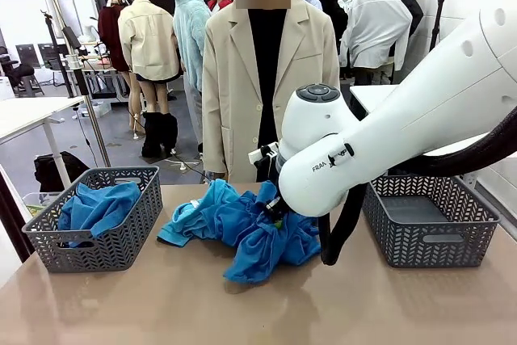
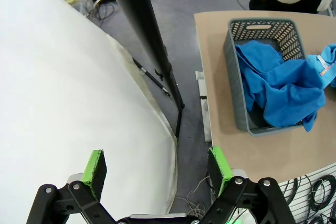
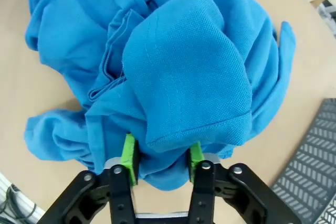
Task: Sort the tops and bottoms.
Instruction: Lift clothes from the center of the table with your right hand.
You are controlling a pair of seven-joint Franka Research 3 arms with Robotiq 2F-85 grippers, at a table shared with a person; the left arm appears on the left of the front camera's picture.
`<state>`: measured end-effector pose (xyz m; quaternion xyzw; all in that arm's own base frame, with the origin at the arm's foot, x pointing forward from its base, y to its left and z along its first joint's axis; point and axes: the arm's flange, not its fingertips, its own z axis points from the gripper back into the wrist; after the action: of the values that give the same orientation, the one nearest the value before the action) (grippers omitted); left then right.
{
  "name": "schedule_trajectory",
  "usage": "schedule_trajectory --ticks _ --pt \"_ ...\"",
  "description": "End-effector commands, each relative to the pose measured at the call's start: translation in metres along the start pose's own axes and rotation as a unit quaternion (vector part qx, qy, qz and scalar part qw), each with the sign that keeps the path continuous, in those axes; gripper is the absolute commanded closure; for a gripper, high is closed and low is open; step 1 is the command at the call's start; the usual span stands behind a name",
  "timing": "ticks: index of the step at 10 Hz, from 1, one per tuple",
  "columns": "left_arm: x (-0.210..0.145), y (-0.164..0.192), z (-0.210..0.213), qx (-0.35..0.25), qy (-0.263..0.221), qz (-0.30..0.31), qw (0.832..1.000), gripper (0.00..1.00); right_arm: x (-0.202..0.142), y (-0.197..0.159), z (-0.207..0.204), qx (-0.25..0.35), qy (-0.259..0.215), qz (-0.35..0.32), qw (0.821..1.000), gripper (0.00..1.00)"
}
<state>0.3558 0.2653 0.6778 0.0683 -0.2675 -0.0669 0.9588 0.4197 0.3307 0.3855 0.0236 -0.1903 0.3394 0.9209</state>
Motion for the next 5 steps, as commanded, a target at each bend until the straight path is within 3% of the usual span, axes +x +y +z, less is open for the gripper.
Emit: schedule_trajectory --ticks 1,5 --pt "0.000 -0.001 0.000 0.000 -0.001 0.005 1.000 0.00 0.002 0.001 0.007 0.004 -0.003 -0.005 1.000 1.00" --pt "0.000 -0.001 0.000 0.000 -0.001 0.005 1.000 0.00 0.008 -0.006 0.041 -0.007 -0.027 -0.008 1.000 1.00"
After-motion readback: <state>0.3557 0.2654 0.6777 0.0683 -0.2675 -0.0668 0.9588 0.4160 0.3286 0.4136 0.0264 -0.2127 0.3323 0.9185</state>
